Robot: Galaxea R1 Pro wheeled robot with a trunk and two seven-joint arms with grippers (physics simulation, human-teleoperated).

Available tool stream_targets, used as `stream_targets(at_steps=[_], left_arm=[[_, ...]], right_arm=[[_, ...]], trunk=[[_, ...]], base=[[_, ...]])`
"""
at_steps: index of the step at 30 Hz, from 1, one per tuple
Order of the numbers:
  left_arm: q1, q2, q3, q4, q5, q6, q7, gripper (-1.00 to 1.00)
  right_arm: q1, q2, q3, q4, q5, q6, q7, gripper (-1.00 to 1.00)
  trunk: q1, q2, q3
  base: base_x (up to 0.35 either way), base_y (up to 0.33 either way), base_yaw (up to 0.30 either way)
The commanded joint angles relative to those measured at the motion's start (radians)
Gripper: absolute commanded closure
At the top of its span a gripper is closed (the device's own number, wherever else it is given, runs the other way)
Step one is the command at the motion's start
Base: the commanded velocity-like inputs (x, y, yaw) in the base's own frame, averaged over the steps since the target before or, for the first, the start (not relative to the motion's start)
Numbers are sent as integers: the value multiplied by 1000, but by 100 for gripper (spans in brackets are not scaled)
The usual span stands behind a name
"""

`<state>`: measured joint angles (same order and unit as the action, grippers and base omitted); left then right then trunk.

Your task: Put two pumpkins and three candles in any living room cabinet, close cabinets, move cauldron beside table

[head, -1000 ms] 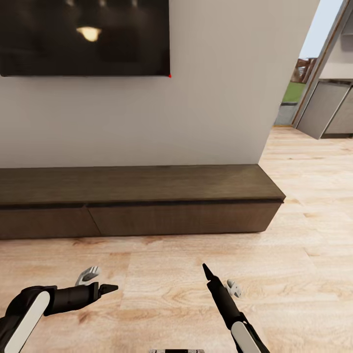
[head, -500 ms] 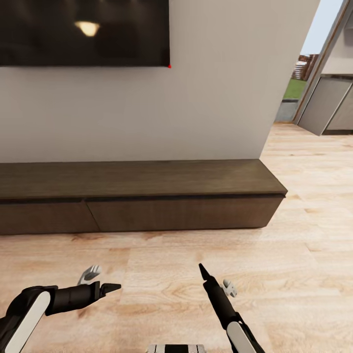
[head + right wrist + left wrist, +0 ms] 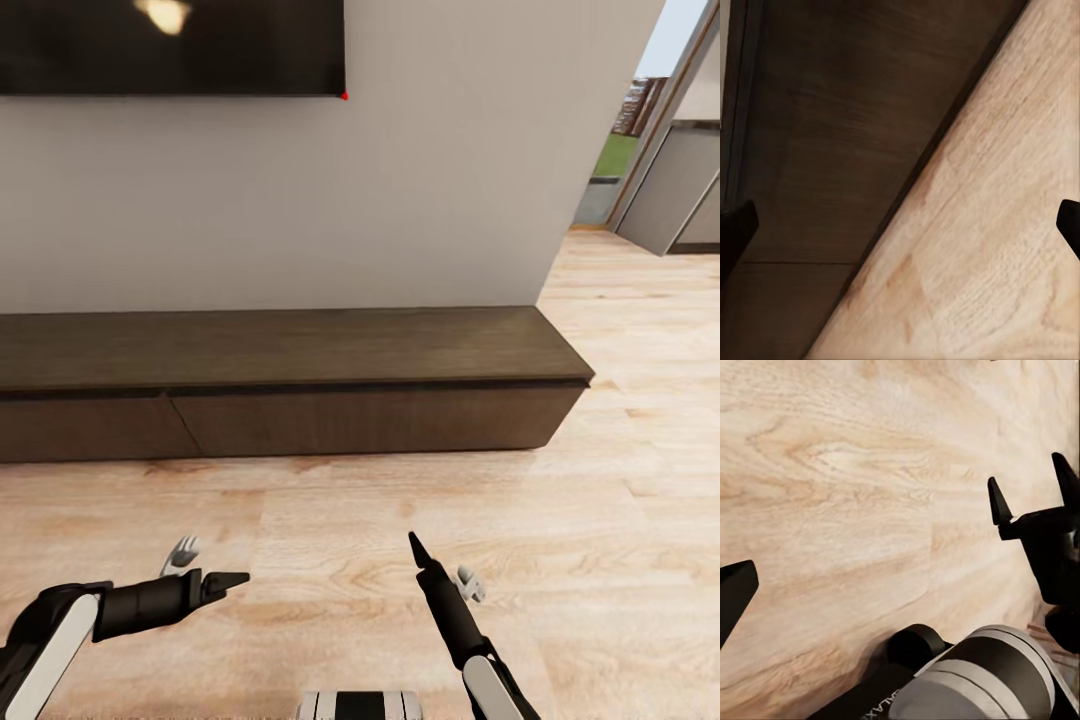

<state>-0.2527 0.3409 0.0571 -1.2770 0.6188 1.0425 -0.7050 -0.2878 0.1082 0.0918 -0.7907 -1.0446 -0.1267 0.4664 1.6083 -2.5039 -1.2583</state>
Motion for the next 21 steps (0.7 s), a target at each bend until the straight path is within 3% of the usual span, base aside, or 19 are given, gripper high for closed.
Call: stream_targets(at_steps=[1, 5, 9, 12, 15, 21], left_arm=[[0, 7, 2, 1, -4, 4, -23, -100], [0, 36, 23, 8, -2, 3, -113, -100], [0, 68, 124, 48, -6, 2, -251, -100], [0, 118, 179, 64, -2, 3, -331, -100], [0, 142, 194, 90, -4, -1, -386, -100], [0, 147, 204, 110, 0, -4, -412, -100]], right_arm=[[-1, -1, 3, 1, -10, -6, 8, -100], [-1, -2, 3, 1, -11, -8, 19, -100], [-1, -7, -3, -1, -12, -5, 96, -100], [-1, -7, -33, -1, -36, 1, 136, -100], [-1, -5, -52, -1, -64, 3, 151, -100], [-3, -9, -59, -3, -114, 2, 164, -100]], trunk=[[0, -1, -5], [2, -1, -20], [4, -2, -36], [5, -3, -47], [7, -4, -59], [9, -5, -82]], base=[[0, 0, 0], [0, 0, 0], [0, 0, 0], [0, 0, 0], [0, 0, 0], [0, 0, 0]])
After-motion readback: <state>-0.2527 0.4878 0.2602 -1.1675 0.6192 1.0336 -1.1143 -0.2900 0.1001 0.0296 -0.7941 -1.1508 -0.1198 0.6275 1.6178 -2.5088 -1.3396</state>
